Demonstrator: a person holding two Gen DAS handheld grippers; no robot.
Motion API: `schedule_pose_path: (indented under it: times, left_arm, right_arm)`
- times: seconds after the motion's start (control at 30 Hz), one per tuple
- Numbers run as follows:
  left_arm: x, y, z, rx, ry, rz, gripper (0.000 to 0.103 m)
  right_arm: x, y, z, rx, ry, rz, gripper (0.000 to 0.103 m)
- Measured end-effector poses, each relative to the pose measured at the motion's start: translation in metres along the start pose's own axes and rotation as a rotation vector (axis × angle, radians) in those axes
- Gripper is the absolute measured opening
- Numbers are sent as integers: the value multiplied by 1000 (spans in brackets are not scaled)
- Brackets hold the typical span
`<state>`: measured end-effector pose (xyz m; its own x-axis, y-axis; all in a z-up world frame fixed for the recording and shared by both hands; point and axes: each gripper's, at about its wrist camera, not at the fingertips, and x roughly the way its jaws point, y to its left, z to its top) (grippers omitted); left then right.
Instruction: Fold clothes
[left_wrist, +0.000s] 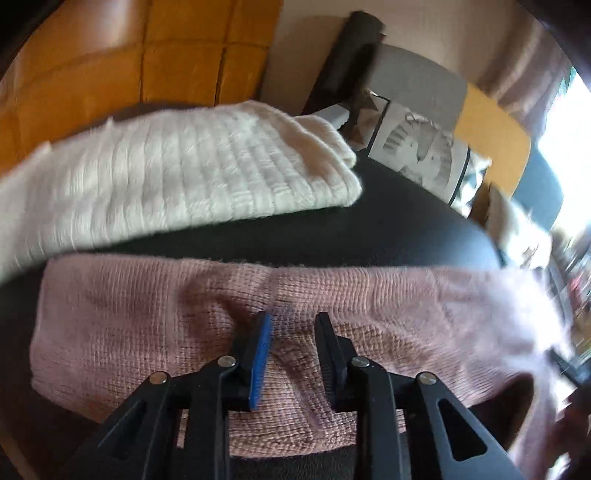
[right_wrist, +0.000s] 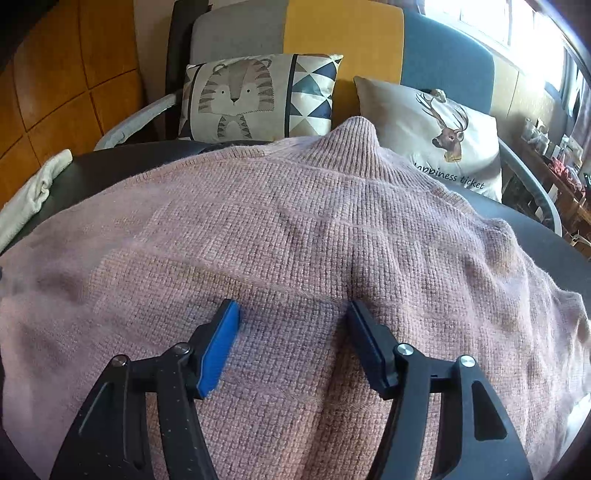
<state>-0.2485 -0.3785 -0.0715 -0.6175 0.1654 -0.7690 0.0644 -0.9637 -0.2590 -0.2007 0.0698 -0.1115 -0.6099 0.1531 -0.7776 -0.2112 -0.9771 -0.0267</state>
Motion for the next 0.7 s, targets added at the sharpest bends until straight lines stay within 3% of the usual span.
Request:
schedule_pose_path:
  times: [0.1,0.13,0.17,0.23,0.3,0.4,0.5,0.57,0.7]
  left_arm:
    - [-3,-3,5,49,-2,41,25]
    - [-6,-5,5,65,-15,109,25]
    - [-7,-4,5,67,-20,126,25]
    - [-10,-2,2,60,-28,78,25]
    - [-13,-1,-2,56,-38,48,25]
    - [-19,-5,-8,64,-52,26,25]
    - [-22,-14,-14,82,-56,0,25]
    - [-21,-13,-17,88,-46,9,25]
    - [-21,4,-24,34,-11,-31,25]
  right_arm:
    - [1,-1,4,-8,24,-5,65]
    - [0,-1,6,-6,43,-9,66]
    - [-1,0,10,4,72,-25,66]
    - [-21,7,19,76,27,-43,66]
    - [-46,32,28,115,-75,91,66]
    - [-50,110,45,-48,-54,258,66]
    - [-45,186,55,-182,-37,344,65]
    - [-39,232,59,-227,-14,405,57]
    - [-15,301,62,-233,101,500,21]
